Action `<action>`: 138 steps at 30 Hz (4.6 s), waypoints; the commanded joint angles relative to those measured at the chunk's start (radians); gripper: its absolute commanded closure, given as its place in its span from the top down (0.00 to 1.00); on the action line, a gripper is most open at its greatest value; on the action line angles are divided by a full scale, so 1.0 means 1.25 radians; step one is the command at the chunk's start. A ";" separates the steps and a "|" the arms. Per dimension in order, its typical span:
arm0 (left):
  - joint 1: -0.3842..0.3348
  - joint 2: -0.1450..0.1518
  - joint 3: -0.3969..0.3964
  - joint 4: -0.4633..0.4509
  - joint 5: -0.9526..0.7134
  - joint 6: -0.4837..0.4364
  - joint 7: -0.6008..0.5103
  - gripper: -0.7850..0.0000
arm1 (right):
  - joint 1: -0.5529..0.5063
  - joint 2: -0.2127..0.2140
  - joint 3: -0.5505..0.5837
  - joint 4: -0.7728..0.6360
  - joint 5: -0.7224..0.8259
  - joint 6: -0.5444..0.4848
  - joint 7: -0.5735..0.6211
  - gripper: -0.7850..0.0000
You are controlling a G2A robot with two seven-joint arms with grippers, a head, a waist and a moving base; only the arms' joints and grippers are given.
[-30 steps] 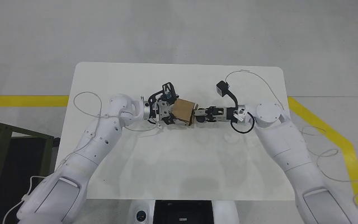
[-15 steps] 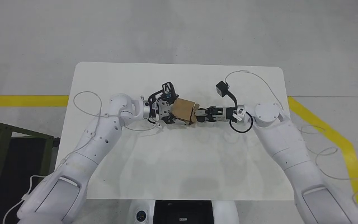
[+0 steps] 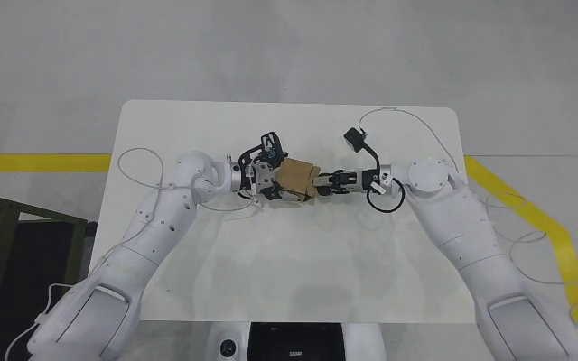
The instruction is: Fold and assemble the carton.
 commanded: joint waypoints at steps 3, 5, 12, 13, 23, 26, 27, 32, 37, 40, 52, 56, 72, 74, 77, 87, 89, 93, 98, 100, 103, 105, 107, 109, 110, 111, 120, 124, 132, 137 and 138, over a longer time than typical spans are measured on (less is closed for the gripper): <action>0.002 0.000 -0.001 -0.002 -0.001 0.000 -0.002 1.00 | 0.011 -0.002 -0.010 0.003 -0.027 0.001 -0.005 0.20; 0.003 0.001 -0.002 -0.003 -0.001 -0.001 -0.002 1.00 | 0.012 -0.003 -0.011 0.005 -0.027 0.000 -0.007 0.20; 0.007 0.002 -0.005 -0.008 -0.001 -0.002 -0.003 1.00 | 0.014 -0.007 -0.016 0.000 -0.019 -0.007 -0.008 0.20; 0.008 0.002 -0.005 -0.008 -0.001 -0.002 -0.003 1.00 | 0.014 -0.008 -0.018 -0.003 -0.017 -0.007 -0.009 0.20; 0.012 0.002 -0.005 -0.013 0.000 0.000 -0.005 1.00 | 0.016 -0.017 -0.021 0.001 0.030 -0.016 -0.015 0.24; 0.012 0.002 -0.005 -0.015 0.000 0.001 -0.008 1.00 | 0.011 -0.019 -0.017 0.005 0.055 -0.016 -0.012 0.27; 0.013 0.002 -0.005 -0.015 0.000 0.001 -0.009 1.00 | 0.010 -0.019 -0.016 0.007 0.055 -0.017 -0.011 0.29; 0.014 0.003 -0.005 -0.015 -0.002 0.001 -0.013 1.00 | 0.000 -0.013 0.000 0.010 0.059 -0.024 -0.005 0.33; 0.015 0.003 -0.005 -0.016 -0.005 0.001 -0.017 1.00 | -0.016 -0.003 0.028 -0.005 0.064 -0.028 0.006 0.36; 0.016 0.003 -0.005 -0.016 -0.007 0.003 -0.019 1.00 | -0.028 0.004 0.044 -0.021 0.061 -0.027 0.014 0.32; 0.014 0.002 -0.003 -0.015 -0.012 -0.002 -0.022 1.00 | -0.069 0.019 0.056 -0.070 0.019 0.001 0.029 0.00; 0.014 0.001 -0.003 -0.014 -0.010 -0.001 -0.021 1.00 | -0.068 0.015 0.040 -0.068 0.007 0.004 0.021 0.00; 0.014 0.002 -0.005 -0.019 -0.012 0.000 -0.028 1.00 | -0.025 -0.006 -0.011 -0.034 0.016 -0.008 0.014 0.00; 0.014 0.002 -0.005 -0.020 -0.013 -0.001 -0.030 1.00 | -0.021 -0.009 -0.016 -0.028 0.020 -0.011 0.014 0.00; 0.013 0.002 -0.005 -0.020 -0.014 -0.001 -0.033 1.00 | -0.015 -0.011 -0.019 -0.020 0.022 -0.016 0.016 0.00; 0.017 0.011 -0.030 -0.015 -0.086 -0.035 -0.060 1.00 | -0.032 0.006 0.029 -0.015 0.035 -0.039 0.040 0.00; 0.021 0.016 -0.042 -0.023 -0.109 -0.048 -0.074 1.00 | -0.045 0.012 0.047 -0.030 0.043 -0.052 0.043 0.00; 0.040 0.031 -0.069 -0.055 -0.174 -0.048 -0.101 1.00 | -0.073 0.024 0.086 -0.061 0.070 -0.090 0.045 0.01; 0.064 0.053 -0.122 -0.095 -0.245 -0.043 -0.128 1.00 | -0.101 0.036 0.133 -0.101 0.094 -0.144 0.030 0.03; 0.073 0.061 -0.149 -0.109 -0.260 -0.011 -0.134 1.00 | -0.110 0.040 0.152 -0.113 0.104 -0.167 0.020 0.05; 0.088 0.071 -0.189 -0.134 -0.255 0.054 -0.133 1.00 | -0.121 0.046 0.177 -0.128 0.114 -0.217 0.005 0.29; 0.097 0.076 -0.213 -0.146 -0.247 0.086 -0.125 1.00 | -0.125 0.049 0.195 -0.131 0.117 -0.252 -0.008 0.79; 0.104 0.081 -0.235 -0.155 -0.237 0.112 -0.117 1.00 | -0.130 0.052 0.212 -0.134 0.118 -0.290 -0.025 1.00; 0.110 0.086 -0.257 -0.160 -0.230 0.136 -0.108 1.00 | -0.134 0.055 0.230 -0.134 0.118 -0.331 -0.045 1.00; 0.113 0.088 -0.268 -0.162 -0.228 0.147 -0.103 1.00 | -0.135 0.058 0.241 -0.134 0.106 -0.357 -0.055 1.00; 0.116 0.091 -0.280 -0.163 -0.224 0.158 -0.099 1.00 | -0.137 0.060 0.252 -0.134 0.095 -0.391 -0.070 1.00; 0.169 0.112 -0.387 -0.192 -0.208 0.257 -0.067 1.00 | -0.180 0.085 0.391 -0.148 -0.163 -0.608 -0.286 1.00; 0.193 0.121 -0.428 -0.215 -0.206 0.280 -0.070 1.00 | -0.222 0.089 0.459 -0.187 -0.341 -0.617 -0.430 1.00; 0.230 0.137 -0.503 -0.262 -0.197 0.318 -0.079 1.00 | -0.287 0.090 0.541 -0.226 -0.607 -0.575 -0.662 1.00; 0.247 0.143 -0.529 -0.284 -0.195 0.324 -0.087 1.00 | -0.308 0.093 0.569 -0.239 -0.714 -0.555 -0.747 1.00; 0.250 0.144 -0.531 -0.288 -0.194 0.325 -0.088 1.00 | -0.310 0.094 0.569 -0.241 -0.727 -0.556 -0.755 1.00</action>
